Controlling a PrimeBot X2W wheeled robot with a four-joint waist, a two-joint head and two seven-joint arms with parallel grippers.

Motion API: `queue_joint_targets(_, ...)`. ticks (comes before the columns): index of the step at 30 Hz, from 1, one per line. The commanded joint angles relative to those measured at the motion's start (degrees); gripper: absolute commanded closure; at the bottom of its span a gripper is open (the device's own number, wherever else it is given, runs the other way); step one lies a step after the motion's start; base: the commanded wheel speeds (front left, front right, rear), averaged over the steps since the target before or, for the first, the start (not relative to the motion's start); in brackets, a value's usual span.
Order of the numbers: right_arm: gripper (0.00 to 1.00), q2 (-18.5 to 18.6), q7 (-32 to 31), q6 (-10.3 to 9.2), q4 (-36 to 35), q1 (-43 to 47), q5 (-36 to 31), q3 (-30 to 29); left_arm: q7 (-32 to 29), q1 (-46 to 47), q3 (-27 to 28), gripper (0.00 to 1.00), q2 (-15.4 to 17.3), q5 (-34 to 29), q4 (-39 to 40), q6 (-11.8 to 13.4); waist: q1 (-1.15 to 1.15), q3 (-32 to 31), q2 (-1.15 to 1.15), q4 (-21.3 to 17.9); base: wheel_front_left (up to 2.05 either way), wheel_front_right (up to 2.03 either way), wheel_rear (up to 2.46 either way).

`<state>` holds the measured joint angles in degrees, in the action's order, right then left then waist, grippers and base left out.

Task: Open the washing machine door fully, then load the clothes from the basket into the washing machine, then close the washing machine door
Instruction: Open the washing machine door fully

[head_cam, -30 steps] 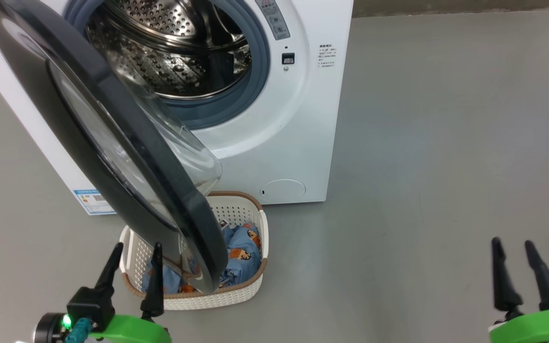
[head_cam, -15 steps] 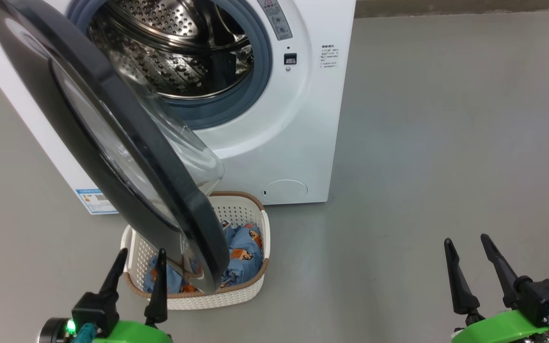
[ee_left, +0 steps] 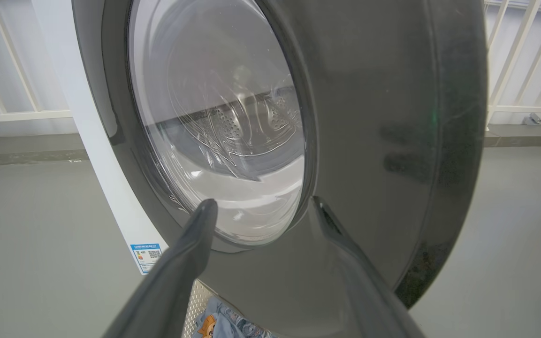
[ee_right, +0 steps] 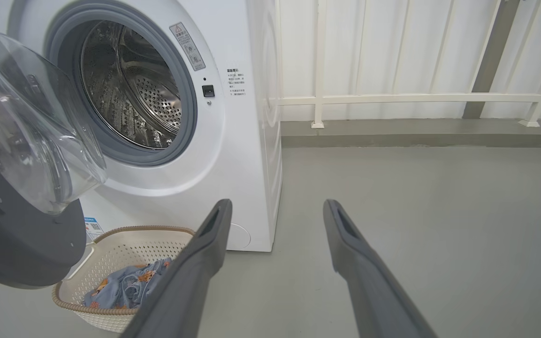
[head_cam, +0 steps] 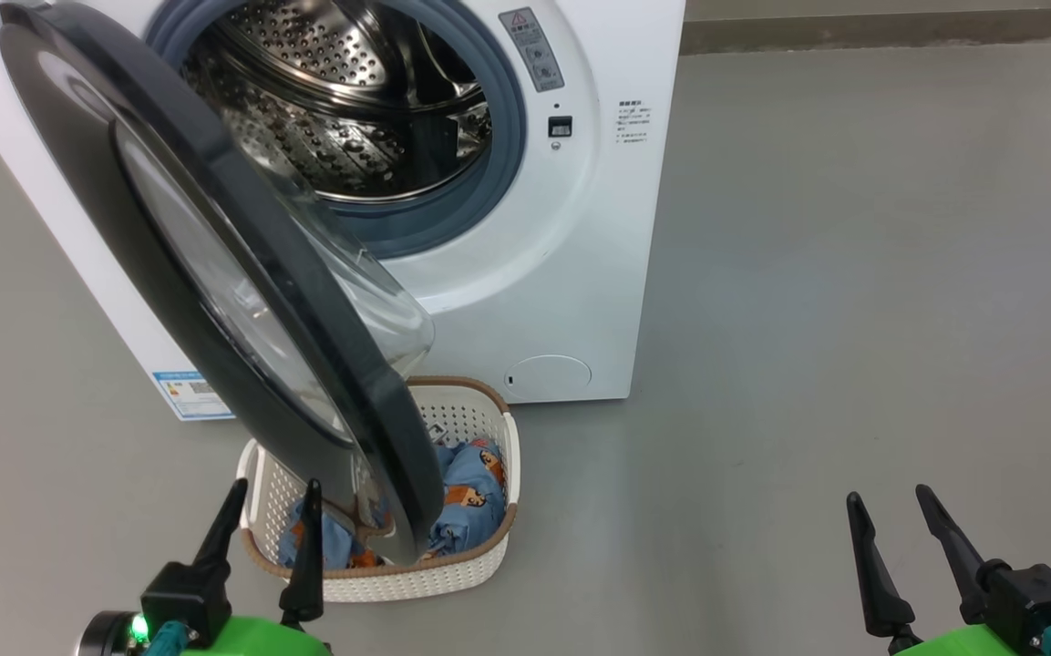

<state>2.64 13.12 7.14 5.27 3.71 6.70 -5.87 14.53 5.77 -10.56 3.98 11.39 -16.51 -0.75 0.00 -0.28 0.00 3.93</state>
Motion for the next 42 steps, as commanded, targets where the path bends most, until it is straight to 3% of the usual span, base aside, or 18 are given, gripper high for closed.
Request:
queue_joint_targets(1,0.00,0.30,0.06,0.35,-1.55,-0.77,-0.38,1.42,0.47,0.50,1.79,0.00,0.82,0.25,1.17,0.25,0.00,-0.02,0.00,-0.05,0.00,0.00,0.00)
queue_joint_targets(15,0.00,0.25,0.11,0.35,-1.54,-0.52,0.10,1.37,0.47,0.73,1.66,0.00,0.78,0.30,0.67,0.50,0.00,-0.06,0.00,-0.14,0.00,0.00,0.00)
queue_joint_targets(16,0.00,0.24,0.09,0.35,-1.53,-0.49,0.13,1.37,0.47,0.75,1.66,0.53,0.81,0.26,0.66,0.53,0.00,-0.08,0.00,-0.12,0.00,0.00,0.00)
queue_joint_targets(17,0.00,0.24,0.07,0.35,-1.53,-0.47,0.13,1.33,0.47,0.76,1.64,1.00,0.80,0.31,0.61,0.50,0.00,-0.08,0.00,-0.11,0.00,0.00,0.00)
queue_joint_targets(31,0.00,0.24,-0.39,0.35,-1.71,-0.66,-0.28,1.43,0.47,1.63,5.24,1.00,1.28,2.78,3.58,0.47,0.00,0.49,0.00,-0.13,0.00,0.00,0.00)
queue_joint_targets(42,0.00,0.24,-0.46,0.35,-1.54,-1.76,-1.54,1.23,0.47,7.77,14.61,1.00,4.63,4.29,19.42,2.86,0.00,1.88,0.00,0.15,0.00,0.00,0.00)
